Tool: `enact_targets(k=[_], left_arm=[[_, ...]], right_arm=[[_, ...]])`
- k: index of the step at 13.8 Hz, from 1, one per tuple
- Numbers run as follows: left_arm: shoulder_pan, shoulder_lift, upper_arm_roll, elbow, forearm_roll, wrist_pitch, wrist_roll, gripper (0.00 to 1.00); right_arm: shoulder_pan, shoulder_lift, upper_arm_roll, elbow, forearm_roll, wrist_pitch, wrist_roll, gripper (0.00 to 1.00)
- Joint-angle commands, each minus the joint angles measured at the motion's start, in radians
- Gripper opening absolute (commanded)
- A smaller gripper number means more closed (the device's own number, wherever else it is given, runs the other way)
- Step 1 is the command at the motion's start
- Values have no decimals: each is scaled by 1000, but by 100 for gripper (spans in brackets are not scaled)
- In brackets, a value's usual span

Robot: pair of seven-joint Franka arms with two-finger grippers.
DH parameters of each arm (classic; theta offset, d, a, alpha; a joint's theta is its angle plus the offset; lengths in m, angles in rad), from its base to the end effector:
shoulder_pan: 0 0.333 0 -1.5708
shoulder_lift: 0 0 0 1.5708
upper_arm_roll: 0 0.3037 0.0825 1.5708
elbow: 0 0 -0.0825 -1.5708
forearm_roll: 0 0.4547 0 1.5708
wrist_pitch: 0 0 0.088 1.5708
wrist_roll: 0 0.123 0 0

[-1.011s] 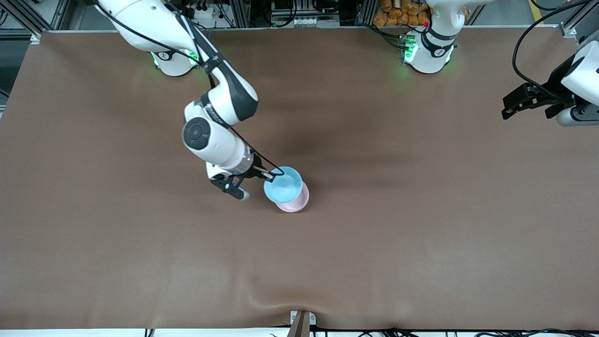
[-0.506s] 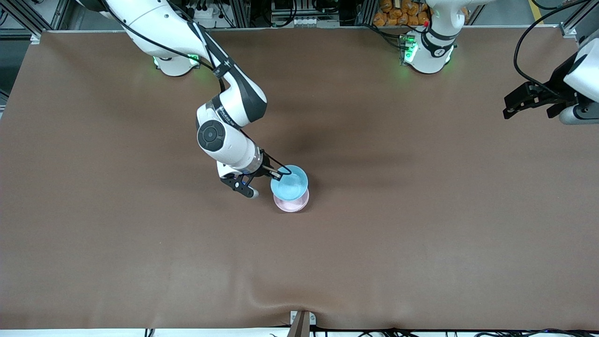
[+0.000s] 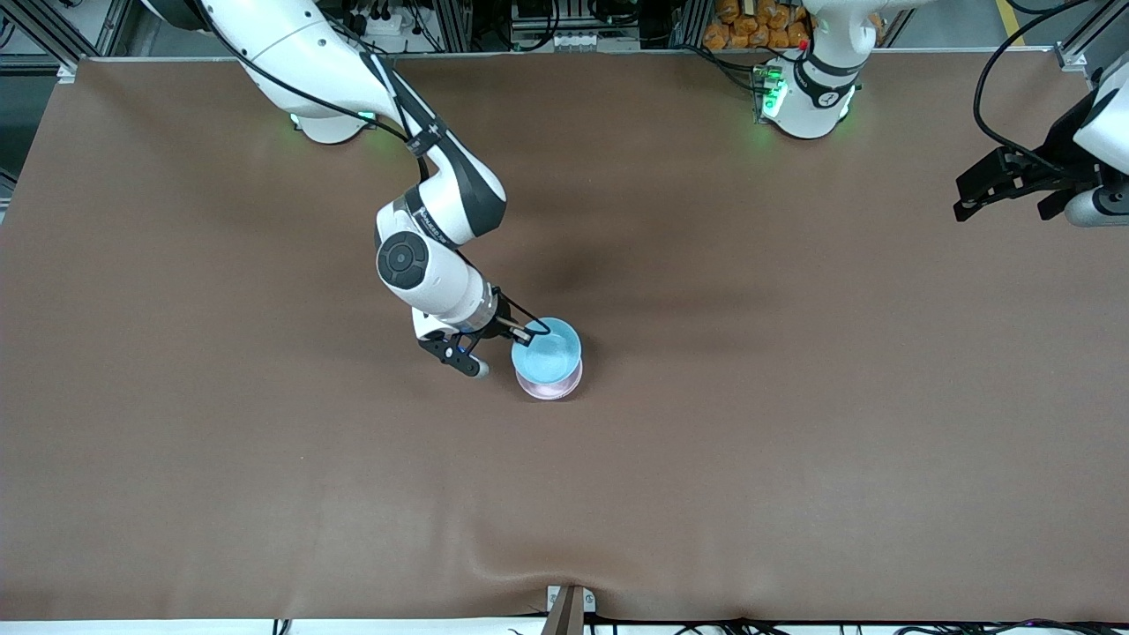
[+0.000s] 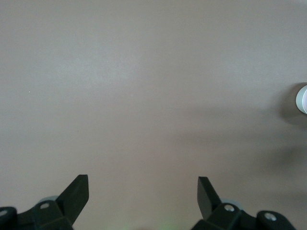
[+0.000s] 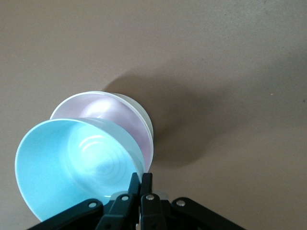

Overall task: Stack pink and blue bowls on white bowl
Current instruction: 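Lower the blue bowl into the pink bowl and open the right gripper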

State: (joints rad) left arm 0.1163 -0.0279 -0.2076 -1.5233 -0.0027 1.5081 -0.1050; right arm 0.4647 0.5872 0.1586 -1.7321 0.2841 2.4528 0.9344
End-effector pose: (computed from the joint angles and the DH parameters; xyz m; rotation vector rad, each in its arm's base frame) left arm 0.6082 -0.0577 0.6332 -3.1396 -0.0213 -0.0194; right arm 0.5956 0.4240 0.1863 -2.7374 0.7749 0.1469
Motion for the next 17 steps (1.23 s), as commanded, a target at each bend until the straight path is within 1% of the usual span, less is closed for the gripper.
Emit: enact_targets(k=[1,12,17], left_arm=[[3,-7,-6,11,6,-20,10,100],[3,-1,-6,12,6,-20,7,100],[5,0,-4,12,6,-20,7,100]], right_arm=[[26,26,-13,25,-16,20,12,0],[15,34,-14,34,-43,37,7,0],[12,36,-28,36,-45,35,4,0]])
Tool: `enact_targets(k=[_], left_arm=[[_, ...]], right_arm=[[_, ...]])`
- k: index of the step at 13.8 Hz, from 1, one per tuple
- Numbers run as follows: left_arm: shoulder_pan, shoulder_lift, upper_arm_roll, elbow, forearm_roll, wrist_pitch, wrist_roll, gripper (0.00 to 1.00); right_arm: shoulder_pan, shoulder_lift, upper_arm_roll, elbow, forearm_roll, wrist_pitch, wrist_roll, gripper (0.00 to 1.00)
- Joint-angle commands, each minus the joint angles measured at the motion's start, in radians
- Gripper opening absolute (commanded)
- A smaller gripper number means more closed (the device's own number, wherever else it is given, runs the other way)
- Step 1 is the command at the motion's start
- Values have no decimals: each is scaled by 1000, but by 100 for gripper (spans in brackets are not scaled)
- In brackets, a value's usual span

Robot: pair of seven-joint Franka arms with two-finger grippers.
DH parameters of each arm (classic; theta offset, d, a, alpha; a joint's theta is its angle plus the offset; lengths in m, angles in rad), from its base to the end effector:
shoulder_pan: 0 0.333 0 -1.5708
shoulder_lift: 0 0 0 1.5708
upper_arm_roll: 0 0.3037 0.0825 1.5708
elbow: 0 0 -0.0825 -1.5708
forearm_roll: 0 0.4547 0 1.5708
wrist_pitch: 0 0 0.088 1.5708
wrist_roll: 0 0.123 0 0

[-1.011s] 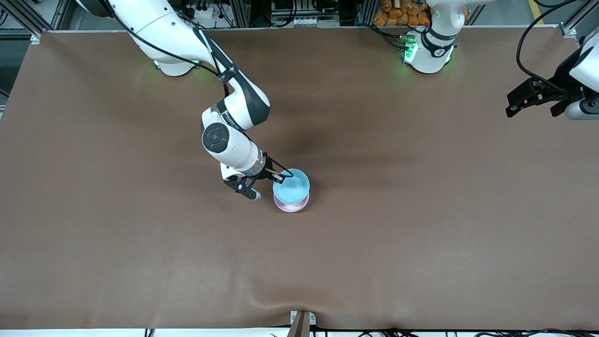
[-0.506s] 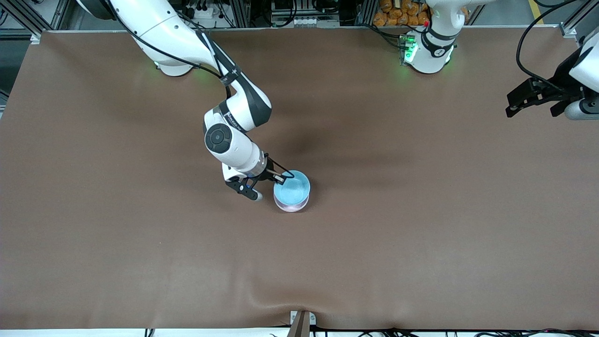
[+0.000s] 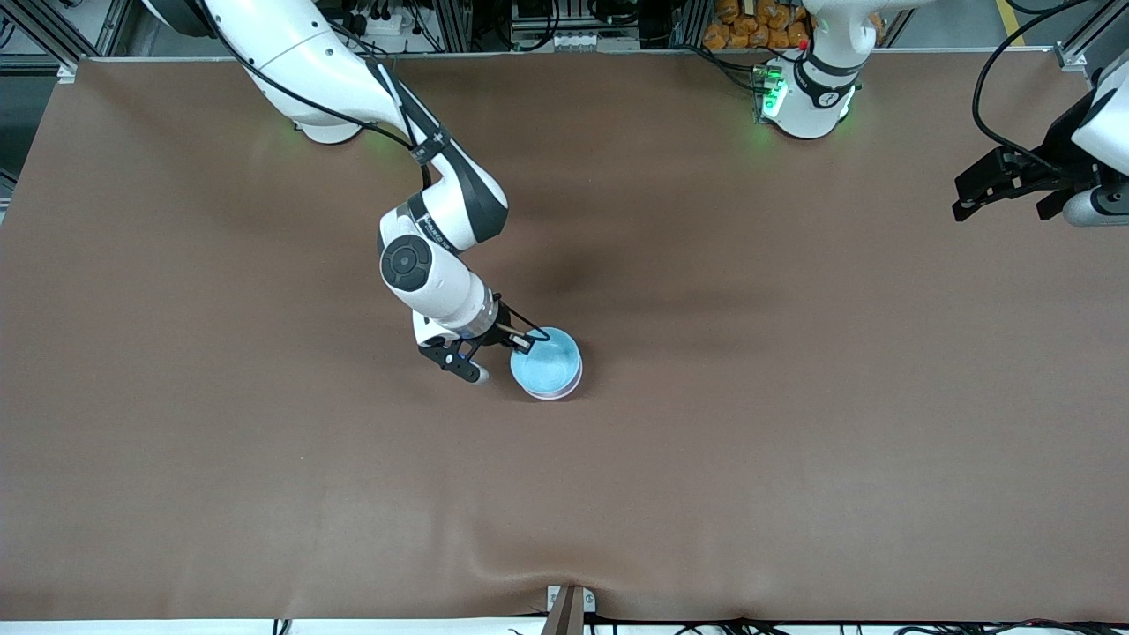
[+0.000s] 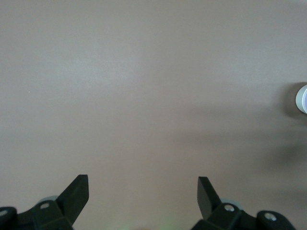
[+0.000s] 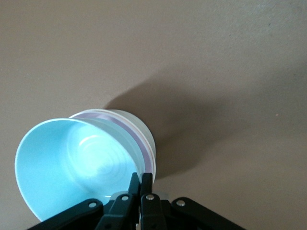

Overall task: Stack pink and blue bowls on white bowl
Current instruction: 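Lower the blue bowl into the pink bowl and open the right gripper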

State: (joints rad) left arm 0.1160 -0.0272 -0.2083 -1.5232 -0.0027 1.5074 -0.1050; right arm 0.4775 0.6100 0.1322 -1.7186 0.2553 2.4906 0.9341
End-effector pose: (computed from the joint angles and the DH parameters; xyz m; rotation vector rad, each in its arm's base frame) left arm 0.6083 -0.0583 0.6327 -3.1396 -0.0197 -0.0173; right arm 0.6061 0.4178 0.1785 -2.7479 0.7688 0.0791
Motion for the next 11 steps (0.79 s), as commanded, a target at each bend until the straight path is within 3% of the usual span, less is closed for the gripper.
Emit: enact_targets(k=[1,2,3,4,11], left_arm=[[4,1,-3,12,6,-19,7,100],[4,1,-3,12,9,-19,8,100],[5,1,-3,12,7,-19,8,100],[5,0,-2,12,7,-19,8,100],[4,0,-3,11,7,-19,8,100]], right_arm=[[0,13,-2,22,-17,-2,3,0],[0,14,-2,22,-21,-2,2,28],[0,14,-2,22,-33,-2,2,76],[0,14,-2,22,-39,-2,6,100],[-20,-30,-3,40,-42,-33,0,100]])
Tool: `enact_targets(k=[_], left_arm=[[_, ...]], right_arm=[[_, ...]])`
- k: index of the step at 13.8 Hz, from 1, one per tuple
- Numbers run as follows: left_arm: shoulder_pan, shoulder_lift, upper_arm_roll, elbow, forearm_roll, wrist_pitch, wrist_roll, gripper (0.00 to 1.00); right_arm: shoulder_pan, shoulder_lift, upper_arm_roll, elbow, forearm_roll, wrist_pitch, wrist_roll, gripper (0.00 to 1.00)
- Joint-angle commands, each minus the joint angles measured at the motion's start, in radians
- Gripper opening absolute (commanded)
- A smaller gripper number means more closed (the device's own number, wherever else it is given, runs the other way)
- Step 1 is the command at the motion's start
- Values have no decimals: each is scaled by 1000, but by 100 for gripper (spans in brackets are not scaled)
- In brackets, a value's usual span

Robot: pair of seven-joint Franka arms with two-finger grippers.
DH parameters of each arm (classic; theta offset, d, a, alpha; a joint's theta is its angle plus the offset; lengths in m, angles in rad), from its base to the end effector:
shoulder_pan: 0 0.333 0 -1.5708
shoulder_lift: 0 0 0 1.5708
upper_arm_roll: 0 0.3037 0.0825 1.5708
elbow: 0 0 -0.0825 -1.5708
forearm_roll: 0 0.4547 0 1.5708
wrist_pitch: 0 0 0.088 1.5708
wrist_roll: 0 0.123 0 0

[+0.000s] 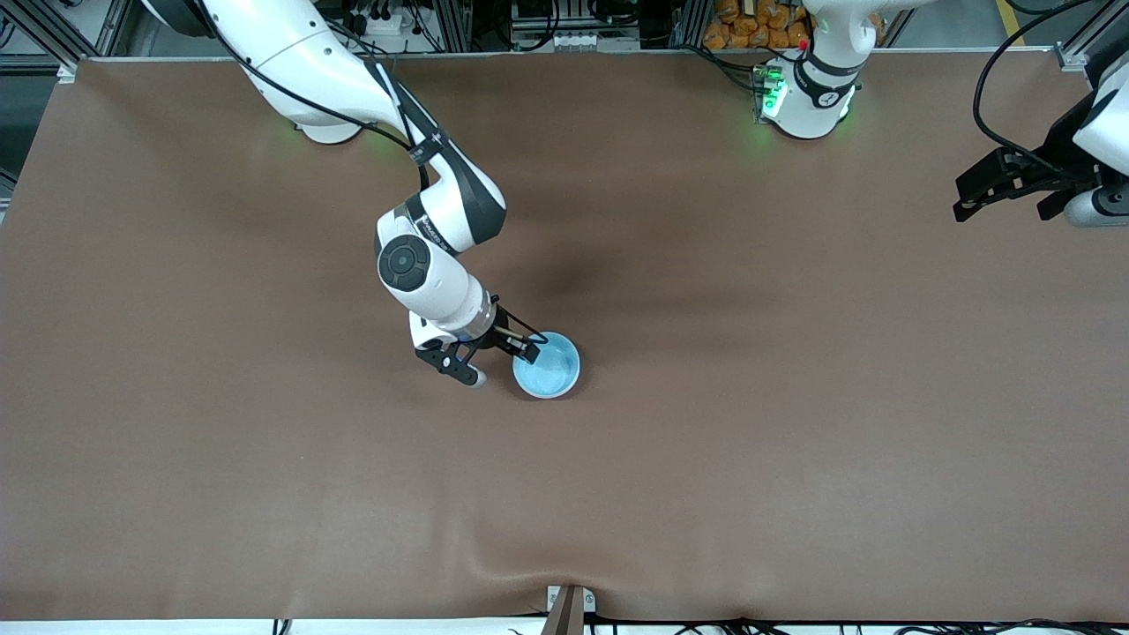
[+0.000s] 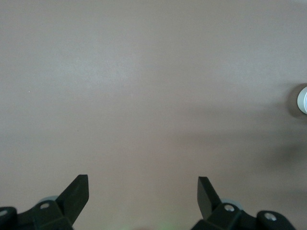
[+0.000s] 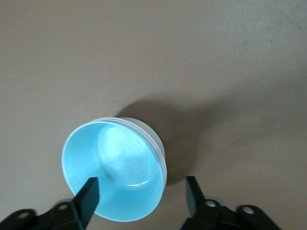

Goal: Stack pink and blue bowls on white bowl

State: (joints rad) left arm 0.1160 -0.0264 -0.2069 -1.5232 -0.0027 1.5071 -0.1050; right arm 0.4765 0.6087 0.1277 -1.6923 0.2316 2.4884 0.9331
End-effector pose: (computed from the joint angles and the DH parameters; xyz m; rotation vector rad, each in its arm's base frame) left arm 0.6085 -0.0574 0.6322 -3.1397 -0.0219 -0.0156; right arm 0.6164 0.4188 0.1921 -2.7484 0.7457 0.0349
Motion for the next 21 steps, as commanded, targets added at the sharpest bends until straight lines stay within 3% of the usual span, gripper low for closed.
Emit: enact_targets(k=[1,7,14,17,19,21], left_arm=[[4,-1,-5,11,6,-19,8,100],[2,0,-6,11,4,-19,7,100],[4,2,-6,11,6,-19,8,100],[4,-1,-5,11,7,-19,10,100],[5,-1,-3,11,12,-19,10,100],[5,-1,-3,11,15,-19,10,100]], right_arm=[[-35,-52,1,14,-20,-58,-17,100],[-231,-216,0,-7,-17,-362,-284,100],[-469,-455,-2,-236,-20,-393,-640,100],[-564,-538,-2,-302,-81,-401,-762,100],[-605,-579,-3,-300,-95,-472,-841,100],[-613,-621,0,-270,-184,-558,-873,100]])
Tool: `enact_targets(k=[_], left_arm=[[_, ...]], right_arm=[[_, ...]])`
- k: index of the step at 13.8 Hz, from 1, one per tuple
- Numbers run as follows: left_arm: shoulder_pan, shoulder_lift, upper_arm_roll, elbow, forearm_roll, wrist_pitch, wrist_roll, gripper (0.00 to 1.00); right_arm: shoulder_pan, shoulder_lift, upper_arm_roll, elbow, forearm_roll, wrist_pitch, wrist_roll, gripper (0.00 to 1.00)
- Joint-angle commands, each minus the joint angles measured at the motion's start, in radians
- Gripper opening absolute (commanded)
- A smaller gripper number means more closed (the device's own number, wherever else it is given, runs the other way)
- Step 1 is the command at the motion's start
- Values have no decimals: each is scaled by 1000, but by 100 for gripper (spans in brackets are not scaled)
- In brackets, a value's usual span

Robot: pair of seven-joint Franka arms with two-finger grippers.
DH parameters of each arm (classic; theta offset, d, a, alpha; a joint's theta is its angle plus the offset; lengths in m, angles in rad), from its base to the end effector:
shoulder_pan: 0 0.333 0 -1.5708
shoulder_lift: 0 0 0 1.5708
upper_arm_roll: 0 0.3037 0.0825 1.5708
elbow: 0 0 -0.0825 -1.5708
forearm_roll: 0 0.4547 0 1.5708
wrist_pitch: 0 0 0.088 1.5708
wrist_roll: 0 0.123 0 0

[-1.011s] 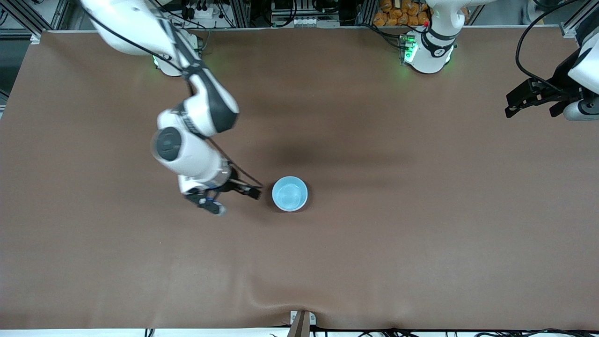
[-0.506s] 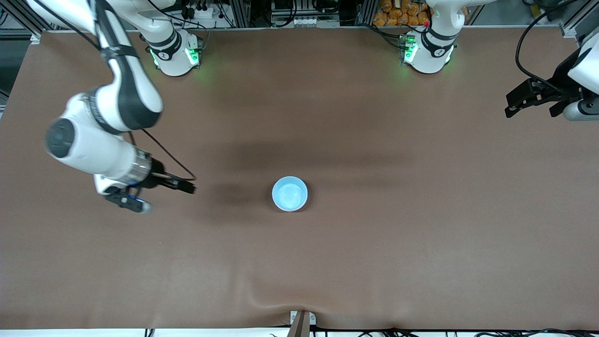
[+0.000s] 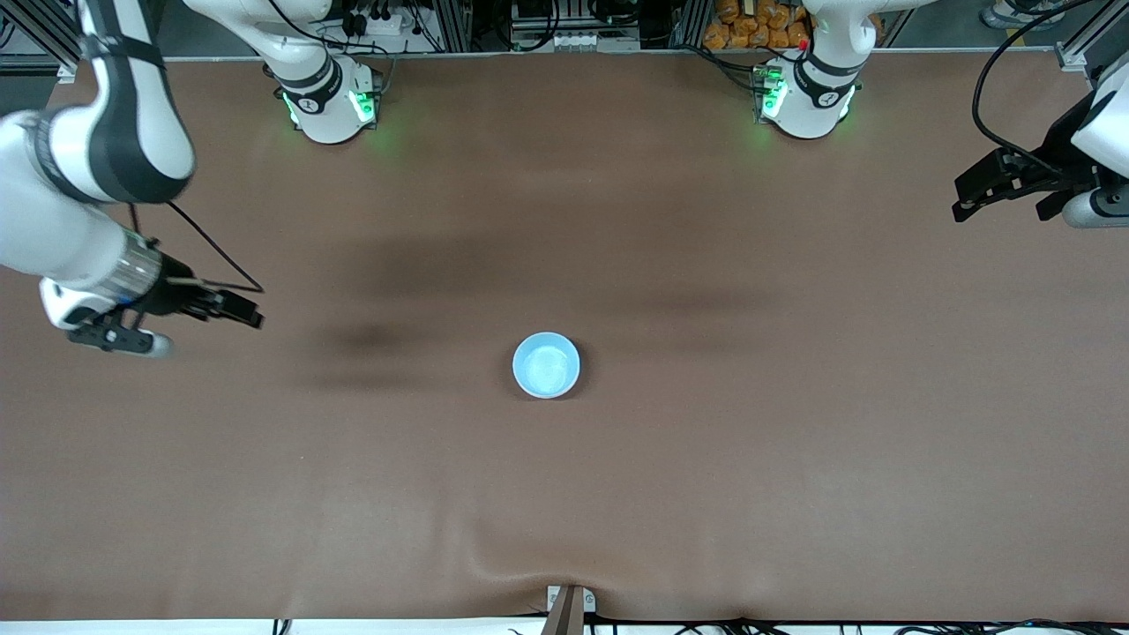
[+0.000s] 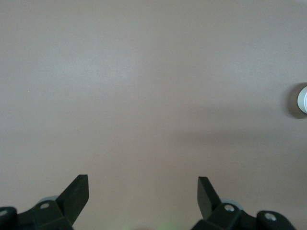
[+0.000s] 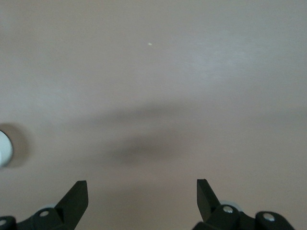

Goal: Stack pink and blue bowls on white bowl

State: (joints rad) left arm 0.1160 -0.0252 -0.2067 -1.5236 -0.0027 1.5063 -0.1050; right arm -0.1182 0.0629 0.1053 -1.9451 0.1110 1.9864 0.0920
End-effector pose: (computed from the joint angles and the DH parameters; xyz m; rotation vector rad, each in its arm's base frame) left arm 0.6088 -0.0572 0.6312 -3.1397 -0.0222 -0.0119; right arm 0.6338 -0.0001 0.3890 -3.0260 0.2289 0.0389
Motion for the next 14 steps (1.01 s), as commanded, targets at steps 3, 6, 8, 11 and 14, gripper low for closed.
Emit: enact_targets(k=[3,6,8,11,14], left_arm=[[5,-2,-3,13,15,-18,8,100],[8,-2,-2,13,15,-18,10,100],[8,-2,-2,13,15,-18,8,100],[7,-2,-2,13,15,-18,8,100],[7,-2,-2,11,13,-18,8,100]], right_arm=[[-8,-69,30,127,-108,-229,-52,100],[25,-58,30,242,-113,-313,-176,100],[25,-52,30,303,-145,-353,-236,100],[9,-23,25,431,-146,-455,-284,100],[11,-25,24,476,-137,-492,-203,100]])
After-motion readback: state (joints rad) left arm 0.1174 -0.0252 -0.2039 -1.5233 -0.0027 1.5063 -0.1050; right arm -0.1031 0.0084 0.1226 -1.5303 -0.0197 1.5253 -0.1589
